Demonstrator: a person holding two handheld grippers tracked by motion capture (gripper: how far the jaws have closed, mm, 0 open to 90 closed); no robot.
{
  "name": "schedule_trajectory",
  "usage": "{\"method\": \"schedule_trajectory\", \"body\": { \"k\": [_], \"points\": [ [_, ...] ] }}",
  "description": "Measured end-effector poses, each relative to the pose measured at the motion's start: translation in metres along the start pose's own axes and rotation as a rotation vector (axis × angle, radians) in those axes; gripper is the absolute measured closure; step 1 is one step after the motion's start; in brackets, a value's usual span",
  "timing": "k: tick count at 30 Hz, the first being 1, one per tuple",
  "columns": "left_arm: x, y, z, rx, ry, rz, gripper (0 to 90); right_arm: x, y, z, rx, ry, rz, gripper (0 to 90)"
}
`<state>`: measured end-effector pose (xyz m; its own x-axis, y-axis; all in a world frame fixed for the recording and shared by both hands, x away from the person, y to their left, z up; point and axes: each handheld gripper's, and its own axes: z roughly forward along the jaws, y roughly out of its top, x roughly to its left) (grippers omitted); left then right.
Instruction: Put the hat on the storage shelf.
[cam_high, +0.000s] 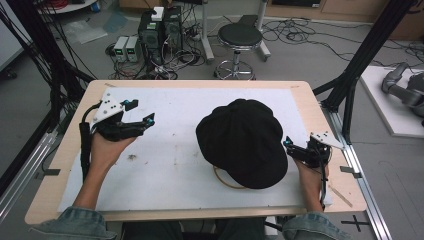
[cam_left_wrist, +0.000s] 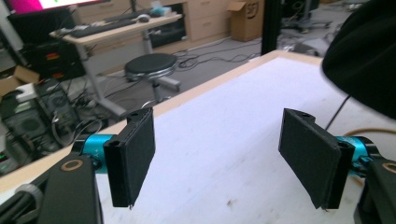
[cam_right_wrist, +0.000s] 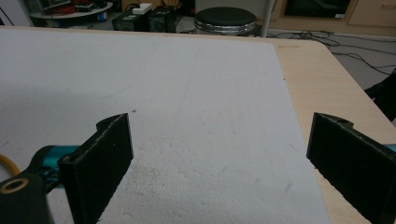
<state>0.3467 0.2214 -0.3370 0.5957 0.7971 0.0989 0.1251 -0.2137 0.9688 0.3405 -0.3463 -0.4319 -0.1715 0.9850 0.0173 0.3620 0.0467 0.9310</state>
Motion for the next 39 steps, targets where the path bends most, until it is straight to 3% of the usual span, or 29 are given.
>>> {"method": "schedule_trajectory", "body": {
  "k": [5, 11, 13, 20, 39],
  "points": [
    [0.008, -0.021, -0.007, 0.007, 0.049, -0.032, 27.6, 0.0, 0.0, 0.0, 0.001, -0.001, -0.002, 6.7],
    [0.017, -0.041, -0.012, 0.019, 0.071, -0.065, 27.1, 0.0, 0.0, 0.0, 0.003, -0.003, -0.009, 6.7],
    [0.018, -0.043, -0.012, 0.028, 0.062, -0.06, 26.9, 0.0, 0.0, 0.0, 0.004, -0.002, -0.008, 6.7],
    [0.023, -0.057, -0.013, 0.047, 0.087, -0.059, 26.7, 0.002, 0.0, 0.0, 0.008, -0.001, -0.017, 6.7],
    [0.026, -0.06, -0.014, 0.046, 0.099, -0.064, 26.7, 0.004, 0.0, -0.004, 0.007, -0.001, -0.02, 6.8]
  ]
}}
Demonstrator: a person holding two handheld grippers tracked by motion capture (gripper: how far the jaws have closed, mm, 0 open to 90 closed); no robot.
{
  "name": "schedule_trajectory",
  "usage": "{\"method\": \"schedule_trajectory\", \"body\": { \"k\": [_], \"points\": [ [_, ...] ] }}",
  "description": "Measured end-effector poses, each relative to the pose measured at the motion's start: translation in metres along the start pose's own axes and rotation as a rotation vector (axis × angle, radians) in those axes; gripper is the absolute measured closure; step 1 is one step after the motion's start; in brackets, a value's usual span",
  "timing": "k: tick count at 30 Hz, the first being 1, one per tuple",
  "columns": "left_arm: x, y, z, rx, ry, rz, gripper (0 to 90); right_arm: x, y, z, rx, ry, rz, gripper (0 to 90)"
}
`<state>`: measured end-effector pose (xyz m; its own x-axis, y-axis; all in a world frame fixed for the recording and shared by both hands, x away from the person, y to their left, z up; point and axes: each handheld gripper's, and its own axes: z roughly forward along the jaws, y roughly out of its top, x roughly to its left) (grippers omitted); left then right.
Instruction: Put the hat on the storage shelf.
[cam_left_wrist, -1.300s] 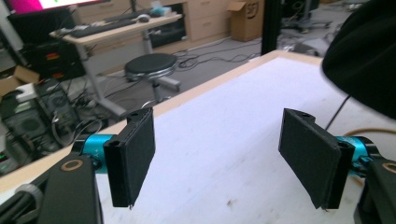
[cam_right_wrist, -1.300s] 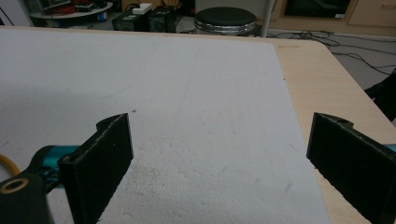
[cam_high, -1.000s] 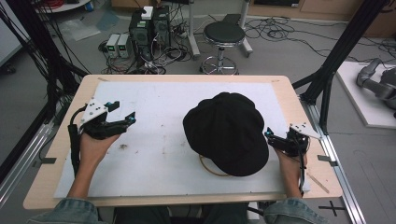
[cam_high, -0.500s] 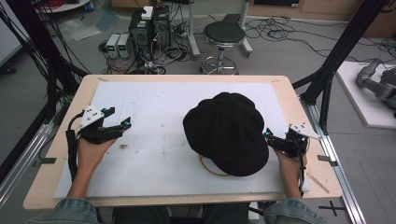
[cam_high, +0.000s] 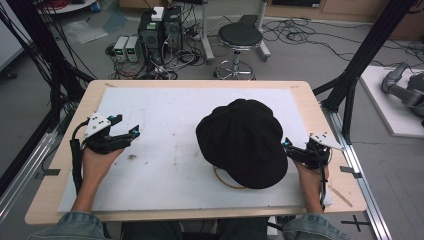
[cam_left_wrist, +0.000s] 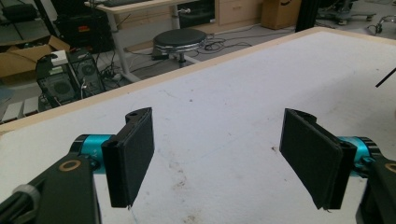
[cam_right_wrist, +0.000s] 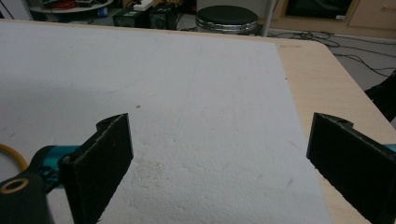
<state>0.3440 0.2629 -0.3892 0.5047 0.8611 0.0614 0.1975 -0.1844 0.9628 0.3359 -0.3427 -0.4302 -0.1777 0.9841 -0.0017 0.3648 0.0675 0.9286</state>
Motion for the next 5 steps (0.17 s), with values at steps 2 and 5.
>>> {"method": "schedule_trajectory", "body": {
  "k": [2, 5],
  "points": [
    [0.0005, -0.0001, -0.0003, 0.002, 0.002, -0.003, 26.7, -0.0002, 0.0, 0.0001, -0.002, 0.001, -0.002, 6.7],
    [0.0011, -0.0007, 0.0002, 0.006, 0.0, -0.002, 26.7, 0.0004, -0.0001, 0.0007, 0.001, 0.001, 0.003, 6.7]
  ]
}}
